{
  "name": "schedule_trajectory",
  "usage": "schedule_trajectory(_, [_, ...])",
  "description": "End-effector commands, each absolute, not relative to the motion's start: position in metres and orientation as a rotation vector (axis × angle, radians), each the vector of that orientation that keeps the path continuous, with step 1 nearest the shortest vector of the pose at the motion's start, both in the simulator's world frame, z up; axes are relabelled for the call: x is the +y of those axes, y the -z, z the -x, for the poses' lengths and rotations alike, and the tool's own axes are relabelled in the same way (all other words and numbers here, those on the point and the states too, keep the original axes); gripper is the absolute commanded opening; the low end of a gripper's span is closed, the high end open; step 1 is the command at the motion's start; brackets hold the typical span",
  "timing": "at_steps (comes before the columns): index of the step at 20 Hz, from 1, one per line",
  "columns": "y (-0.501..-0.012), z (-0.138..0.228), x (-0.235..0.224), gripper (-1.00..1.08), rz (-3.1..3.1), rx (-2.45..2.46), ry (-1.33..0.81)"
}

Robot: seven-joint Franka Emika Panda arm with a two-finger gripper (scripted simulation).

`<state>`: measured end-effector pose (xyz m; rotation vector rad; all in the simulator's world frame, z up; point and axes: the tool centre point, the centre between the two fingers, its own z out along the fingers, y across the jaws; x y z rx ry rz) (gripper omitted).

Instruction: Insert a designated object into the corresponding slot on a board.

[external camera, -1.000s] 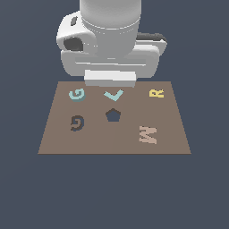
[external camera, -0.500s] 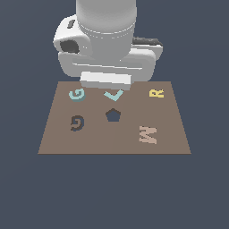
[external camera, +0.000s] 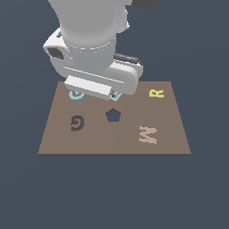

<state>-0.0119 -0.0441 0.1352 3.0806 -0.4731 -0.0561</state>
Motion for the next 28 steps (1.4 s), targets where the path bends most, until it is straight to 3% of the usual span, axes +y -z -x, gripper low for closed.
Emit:
schedule_trajectory(1, [-0.128,0.012,-0.055,1.0,-3.057,-0.612,0.052])
schedule_trajectory(15, [-0.076,0.039,-0.123,1.0,-2.74,-1.517,0.016])
schedule_trajectory(28, [-0.052,0.065,-0.144,1.0,-2.504,-1.895,0.0])
